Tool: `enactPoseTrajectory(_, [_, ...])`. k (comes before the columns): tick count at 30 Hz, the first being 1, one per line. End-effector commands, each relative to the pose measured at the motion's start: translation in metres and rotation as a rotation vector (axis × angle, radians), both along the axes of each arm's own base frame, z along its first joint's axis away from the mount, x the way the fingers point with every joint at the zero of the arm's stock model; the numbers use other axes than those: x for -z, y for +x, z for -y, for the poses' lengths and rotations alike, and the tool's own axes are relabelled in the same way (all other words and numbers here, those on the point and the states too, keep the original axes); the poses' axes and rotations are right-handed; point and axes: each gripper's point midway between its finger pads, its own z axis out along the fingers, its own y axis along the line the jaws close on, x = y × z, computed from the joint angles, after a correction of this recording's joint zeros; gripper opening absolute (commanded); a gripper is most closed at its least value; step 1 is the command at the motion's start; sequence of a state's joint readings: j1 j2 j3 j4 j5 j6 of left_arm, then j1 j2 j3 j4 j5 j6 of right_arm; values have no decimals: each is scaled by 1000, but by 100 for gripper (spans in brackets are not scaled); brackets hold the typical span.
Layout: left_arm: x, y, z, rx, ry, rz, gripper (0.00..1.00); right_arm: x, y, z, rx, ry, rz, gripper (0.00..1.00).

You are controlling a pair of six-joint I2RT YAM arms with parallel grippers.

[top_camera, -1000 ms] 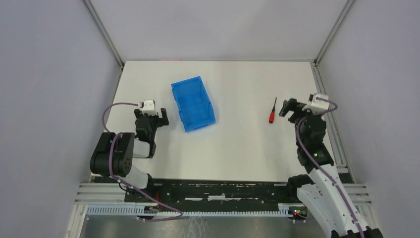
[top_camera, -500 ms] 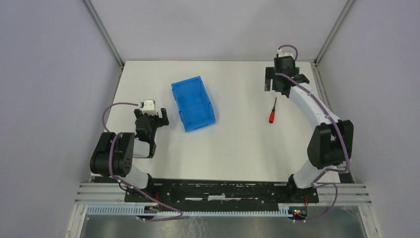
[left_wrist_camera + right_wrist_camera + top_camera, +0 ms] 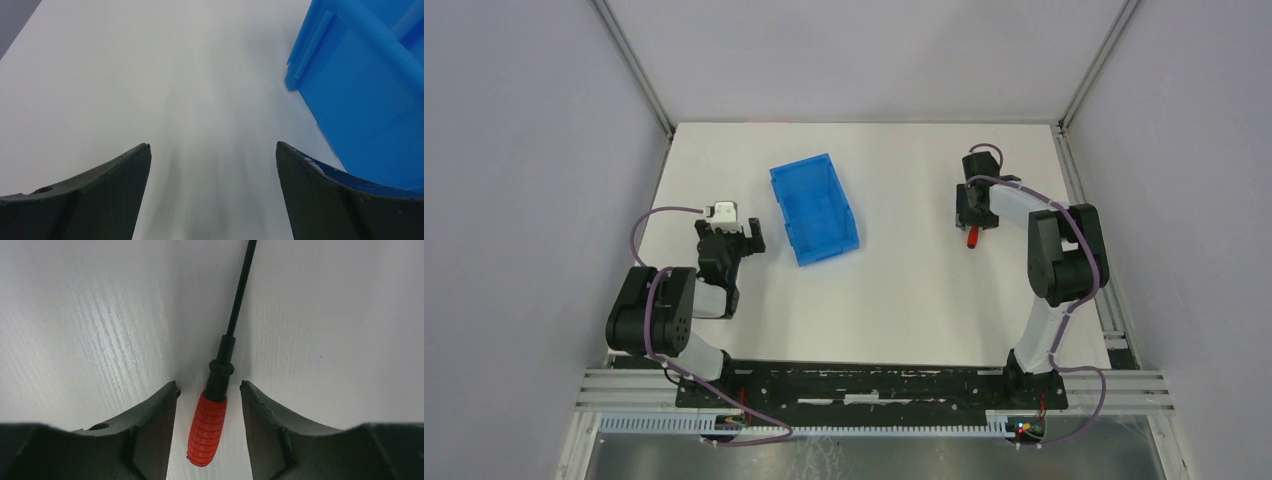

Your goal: Put the screwdriver in the bin

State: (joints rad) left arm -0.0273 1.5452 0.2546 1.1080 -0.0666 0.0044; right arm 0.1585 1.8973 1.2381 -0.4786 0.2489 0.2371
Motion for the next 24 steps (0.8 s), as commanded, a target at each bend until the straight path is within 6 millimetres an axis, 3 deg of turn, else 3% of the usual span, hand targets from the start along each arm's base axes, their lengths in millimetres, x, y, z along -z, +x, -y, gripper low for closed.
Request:
enactPoseTrajectory(1, [-15, 4, 1, 3, -32, 53, 100, 20, -11, -5, 19, 53, -19, 47])
enactPoseTrajectory(3, [-15, 4, 1, 3, -32, 53, 100, 19, -15, -10, 10, 75, -28, 25])
enactPoseTrajectory(5, [-15, 4, 1, 1, -32, 53, 100, 6, -12, -14, -10, 92, -29, 5])
enactPoseTrajectory(6, [-15, 4, 1, 2, -32, 53, 100, -7, -4, -15, -19, 95, -14, 0])
enactPoseTrajectory(10, [-15, 4, 1, 2, -32, 54, 100, -81, 26, -21, -74, 99, 31, 0])
enactPoseTrajectory(15, [-15, 4, 1, 2, -32, 54, 100, -155, 39, -21, -112, 98, 42, 0])
enactPoseTrajectory(20, [-15, 4, 1, 3, -32, 53, 100, -186, 45, -27, -88, 142, 132, 0])
enactPoseTrajectory(22, [-15, 4, 1, 1, -32, 53, 100, -190, 47, -40, -97, 196, 167, 0])
enactPoseTrajectory(24, [-15, 4, 1, 1, -32, 53, 100, -205, 52, -67, -126, 235, 239, 0])
